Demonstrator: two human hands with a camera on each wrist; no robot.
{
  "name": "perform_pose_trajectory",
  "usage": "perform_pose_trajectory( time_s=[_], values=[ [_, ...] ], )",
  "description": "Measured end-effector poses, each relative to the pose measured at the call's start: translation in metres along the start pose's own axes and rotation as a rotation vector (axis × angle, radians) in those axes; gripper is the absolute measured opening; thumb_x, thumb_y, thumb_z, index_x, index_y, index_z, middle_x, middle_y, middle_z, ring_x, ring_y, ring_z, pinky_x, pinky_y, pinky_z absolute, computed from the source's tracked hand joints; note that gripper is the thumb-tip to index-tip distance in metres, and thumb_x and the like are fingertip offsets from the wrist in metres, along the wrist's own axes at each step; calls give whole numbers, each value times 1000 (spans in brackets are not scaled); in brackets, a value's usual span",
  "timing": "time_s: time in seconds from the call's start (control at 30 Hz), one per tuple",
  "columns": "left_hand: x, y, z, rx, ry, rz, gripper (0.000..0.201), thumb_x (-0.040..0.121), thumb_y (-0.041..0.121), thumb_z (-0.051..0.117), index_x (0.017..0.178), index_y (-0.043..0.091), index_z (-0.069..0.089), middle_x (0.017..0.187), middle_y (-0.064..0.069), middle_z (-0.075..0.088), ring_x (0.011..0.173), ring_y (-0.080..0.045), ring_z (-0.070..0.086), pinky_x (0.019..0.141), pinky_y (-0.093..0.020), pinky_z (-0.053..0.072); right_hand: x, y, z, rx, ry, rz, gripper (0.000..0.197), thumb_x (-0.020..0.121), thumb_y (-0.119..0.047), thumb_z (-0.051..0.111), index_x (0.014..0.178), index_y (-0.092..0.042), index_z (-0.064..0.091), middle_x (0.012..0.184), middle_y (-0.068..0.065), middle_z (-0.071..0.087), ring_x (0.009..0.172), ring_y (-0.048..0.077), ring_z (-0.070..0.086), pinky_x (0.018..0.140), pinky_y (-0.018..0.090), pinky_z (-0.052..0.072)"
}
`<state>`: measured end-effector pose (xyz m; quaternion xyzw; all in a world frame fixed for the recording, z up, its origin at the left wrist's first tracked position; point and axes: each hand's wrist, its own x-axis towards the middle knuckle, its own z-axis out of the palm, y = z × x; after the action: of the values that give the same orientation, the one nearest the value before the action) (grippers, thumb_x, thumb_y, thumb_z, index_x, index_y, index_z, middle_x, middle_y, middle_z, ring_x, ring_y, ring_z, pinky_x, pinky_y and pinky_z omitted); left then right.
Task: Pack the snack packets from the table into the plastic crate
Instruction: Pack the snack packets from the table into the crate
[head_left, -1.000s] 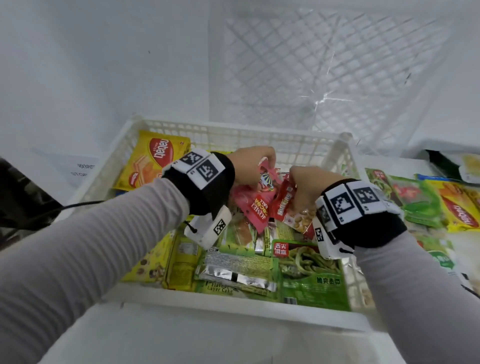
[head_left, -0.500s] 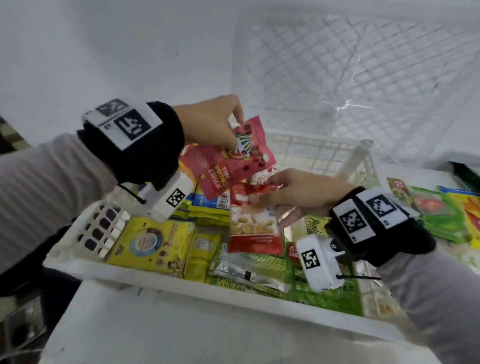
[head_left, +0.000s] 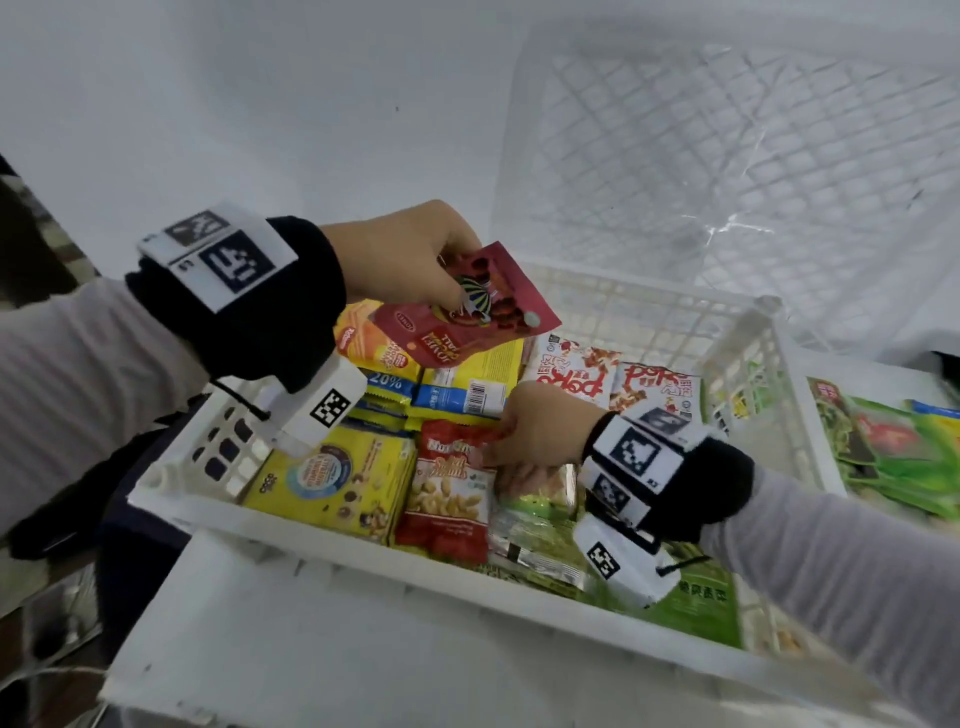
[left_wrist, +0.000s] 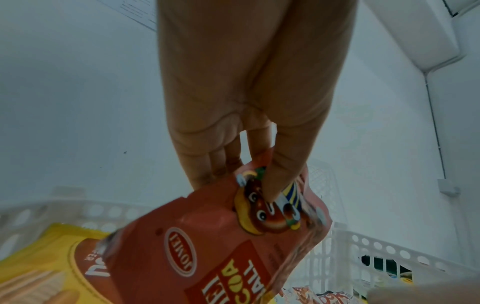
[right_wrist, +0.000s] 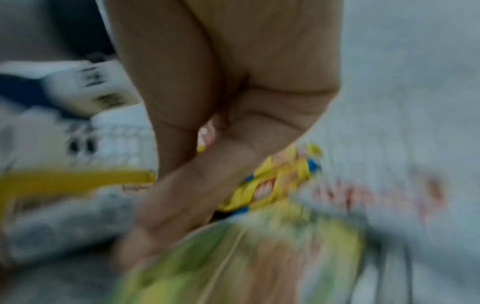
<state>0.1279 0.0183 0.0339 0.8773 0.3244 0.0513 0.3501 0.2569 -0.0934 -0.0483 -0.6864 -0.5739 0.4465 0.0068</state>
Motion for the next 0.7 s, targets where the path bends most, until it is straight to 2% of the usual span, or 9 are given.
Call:
perform_pose_trajectory(
  time_s=[0.1, 0.17, 0.2, 0.3, 0.37, 0.43, 0.5, 0.6, 0.7],
  values=[
    [0, -1, 2, -23, -17, 11, 20, 84, 0, 63, 103, 3, 69, 90, -16, 72, 80, -34, 69, 74, -51, 57, -15, -9, 8, -601, 250, -59, 38, 91, -41, 56, 91, -3, 59, 67, 3, 55, 63, 22, 54, 55, 33, 49],
    [1, -2, 4, -15, -2, 27, 19, 84, 3, 64, 102, 7, 69, 86, -5, 72, 75, -25, 70, 70, -43, 59, -21, -10, 12, -793, 441, -181, 26, 94, -32, 54, 106, -8, 54, 65, 0, 39, 63, 23, 48, 53, 31, 43],
    [2, -2, 4, -5, 14, 33, 19, 84, 5, 64, 101, 9, 70, 84, 2, 71, 74, -19, 70, 69, -39, 59, -23, -8, 13, -804, 472, -277, 26, 94, -27, 53, 114, -10, 51, 70, 1, 44, 67, 25, 52, 55, 32, 45],
    [4, -5, 4, 8, 51, 48, 17, 83, 8, 66, 99, 15, 70, 87, 6, 69, 79, -17, 69, 70, -37, 59, -25, 5, 17, -765, 230, -540, 45, 92, -25, 57, 135, -22, 44, 123, 7, 53, 111, 25, 55, 85, 39, 53],
    [4, -6, 4, -7, 57, 51, 17, 84, 9, 66, 100, 14, 70, 90, 3, 70, 80, -18, 69, 70, -35, 59, -27, 12, 25, -805, 13, -535, 60, 94, -24, 54, 147, -27, 26, 154, 11, 22, 139, 26, 28, 103, 45, 42],
    [5, -7, 4, -26, 59, 54, 18, 84, 10, 66, 101, 13, 70, 90, 2, 70, 79, -16, 70, 69, -32, 60, -28, 20, 35, -887, -72, -465, 71, 96, -27, 48, 151, -25, 2, 157, 11, -11, 146, 28, 4, 106, 55, 35],
    [4, -8, 5, -39, 60, 54, 19, 84, 10, 66, 102, 12, 70, 92, 1, 71, 79, -15, 70, 69, -32, 60, -29, 22, 46, -973, -65, -415, 76, 98, -35, 42, 149, -24, -13, 152, 11, -26, 145, 28, -6, 105, 61, 29],
    [4, -7, 6, -43, 47, 58, 21, 84, 11, 66, 105, 12, 70, 92, 3, 70, 79, -13, 69, 69, -31, 60, -26, 17, 53, -1005, -65, -335, 80, 96, -48, 37, 146, -25, -20, 150, 7, -32, 145, 26, -8, 107, 65, 22],
    [4, -4, 7, -51, 37, 67, 21, 85, 10, 66, 105, 13, 69, 91, 6, 70, 79, -12, 69, 67, -27, 59, -24, 13, 49, -937, -76, -347, 79, 95, -48, 41, 149, -25, -12, 155, 8, -21, 145, 29, 5, 109, 55, 30]
  ],
)
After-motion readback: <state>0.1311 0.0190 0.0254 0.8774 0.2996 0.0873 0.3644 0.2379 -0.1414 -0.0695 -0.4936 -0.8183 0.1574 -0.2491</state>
